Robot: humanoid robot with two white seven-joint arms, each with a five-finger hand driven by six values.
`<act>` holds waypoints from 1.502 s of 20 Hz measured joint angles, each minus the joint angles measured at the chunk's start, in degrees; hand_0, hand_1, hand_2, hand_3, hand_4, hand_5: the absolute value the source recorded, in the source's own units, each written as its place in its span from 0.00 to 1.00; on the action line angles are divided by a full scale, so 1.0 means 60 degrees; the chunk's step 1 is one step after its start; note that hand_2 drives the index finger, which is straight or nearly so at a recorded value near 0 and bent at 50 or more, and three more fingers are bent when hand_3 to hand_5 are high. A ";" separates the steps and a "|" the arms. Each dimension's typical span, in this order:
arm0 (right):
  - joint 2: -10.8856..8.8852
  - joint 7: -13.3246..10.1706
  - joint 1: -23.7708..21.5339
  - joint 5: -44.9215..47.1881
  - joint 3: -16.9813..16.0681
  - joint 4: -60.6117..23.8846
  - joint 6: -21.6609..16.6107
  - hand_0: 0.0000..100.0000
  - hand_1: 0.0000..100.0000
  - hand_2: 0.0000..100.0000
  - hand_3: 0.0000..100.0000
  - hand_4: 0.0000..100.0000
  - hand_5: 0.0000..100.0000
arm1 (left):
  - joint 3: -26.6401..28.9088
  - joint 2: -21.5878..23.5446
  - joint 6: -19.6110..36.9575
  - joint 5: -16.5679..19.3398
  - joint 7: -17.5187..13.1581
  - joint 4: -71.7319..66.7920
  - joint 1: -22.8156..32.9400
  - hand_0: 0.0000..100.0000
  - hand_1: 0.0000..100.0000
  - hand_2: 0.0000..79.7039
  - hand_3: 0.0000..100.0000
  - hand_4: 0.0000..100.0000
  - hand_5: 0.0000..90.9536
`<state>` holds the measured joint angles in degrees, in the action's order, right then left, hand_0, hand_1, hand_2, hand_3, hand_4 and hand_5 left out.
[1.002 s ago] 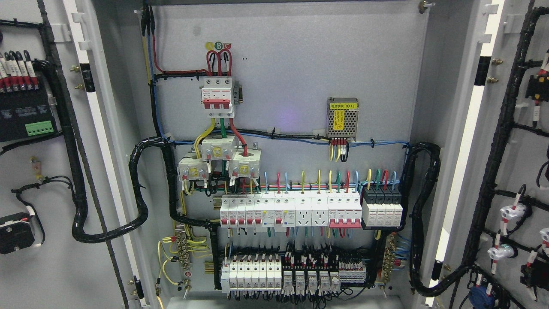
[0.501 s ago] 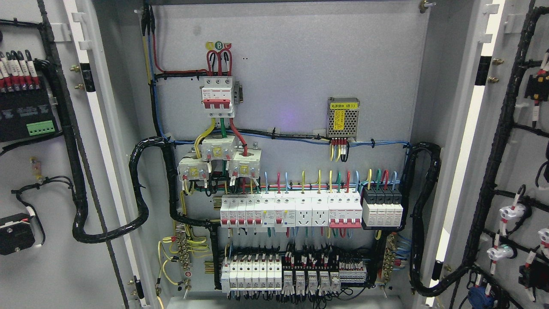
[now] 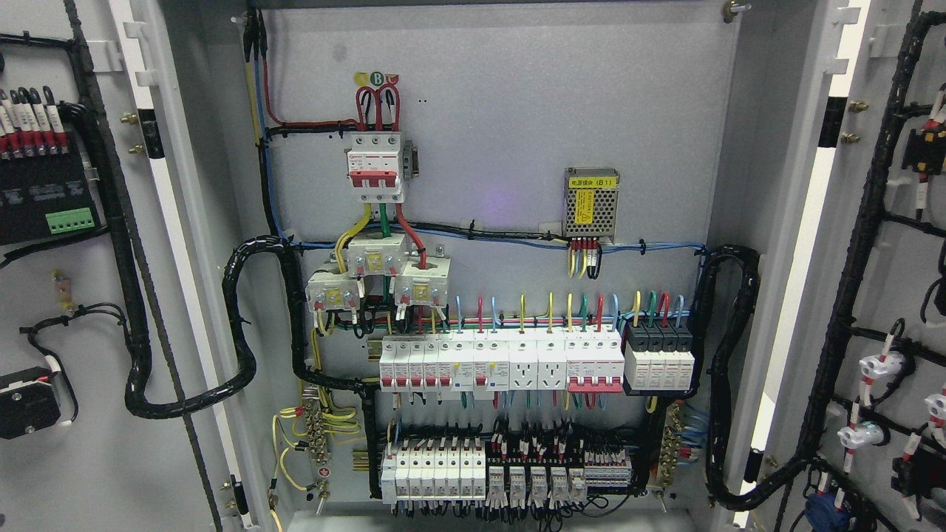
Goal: Open door with both hands
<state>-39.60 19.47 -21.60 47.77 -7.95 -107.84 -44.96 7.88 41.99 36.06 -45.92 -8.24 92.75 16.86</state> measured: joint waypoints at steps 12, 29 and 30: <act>0.0185 -0.0002 0.0192 -0.0948 0.1476 -0.0257 0.0000 0.00 0.00 0.00 0.00 0.00 0.00 | -0.1703 -0.1594 -0.0070 0.3458 -0.0018 0.0546 0.0582 0.00 0.00 0.00 0.00 0.03 0.00; 0.1404 0.0029 -0.2447 -0.2636 0.3978 0.1348 0.0004 0.00 0.00 0.00 0.00 0.00 0.00 | -0.3642 -0.3811 -0.0505 0.6536 0.0229 -0.0819 0.1317 0.00 0.00 0.00 0.00 0.03 0.00; 0.1474 0.0020 -0.2671 -0.2653 0.4049 0.1537 0.0004 0.00 0.00 0.00 0.00 0.00 0.00 | -0.3688 -0.3896 -0.0511 0.6580 0.0231 -0.0992 0.1332 0.00 0.00 0.00 0.00 0.03 0.00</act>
<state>-30.76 19.60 -37.63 31.85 16.35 -98.62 -44.94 -14.25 18.61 32.99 -6.44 -6.85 86.80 24.85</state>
